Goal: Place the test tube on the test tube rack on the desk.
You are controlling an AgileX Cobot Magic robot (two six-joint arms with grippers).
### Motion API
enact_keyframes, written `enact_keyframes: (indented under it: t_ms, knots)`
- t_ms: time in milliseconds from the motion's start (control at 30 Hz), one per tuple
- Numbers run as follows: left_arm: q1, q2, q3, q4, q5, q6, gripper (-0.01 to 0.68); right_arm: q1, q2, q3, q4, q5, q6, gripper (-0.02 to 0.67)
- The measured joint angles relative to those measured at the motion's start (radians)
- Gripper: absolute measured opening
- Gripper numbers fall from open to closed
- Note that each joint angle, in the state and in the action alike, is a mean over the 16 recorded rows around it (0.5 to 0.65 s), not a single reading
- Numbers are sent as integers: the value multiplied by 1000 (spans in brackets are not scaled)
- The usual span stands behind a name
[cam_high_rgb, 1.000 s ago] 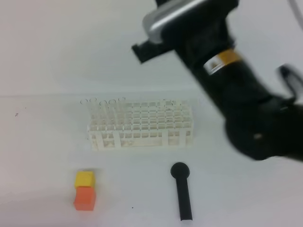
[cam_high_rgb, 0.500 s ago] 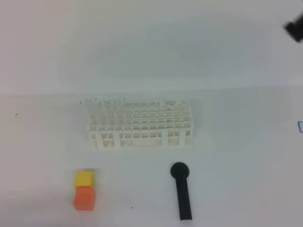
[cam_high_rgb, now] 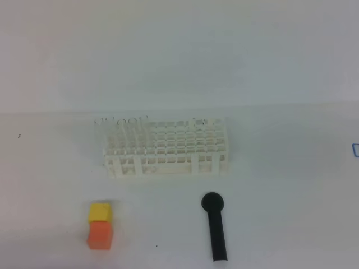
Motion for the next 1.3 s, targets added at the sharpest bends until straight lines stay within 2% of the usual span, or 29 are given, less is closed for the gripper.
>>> enact_keyframes:
  t_ms: [267,533,933,1300]
  knots:
    - [0,0,0,0,0,0,-1,-49,-305,277,7,3,0,-1]
    - [0,0,0,0,0,0,-1,-62,-457,433,27,10,0,-1]
    - [0,0,0,0,0,0,-1,-62,-643,511,74,61,36,-1]
    - [0,0,0,0,0,0,-1,-62,-750,514,115,298,273,-1]
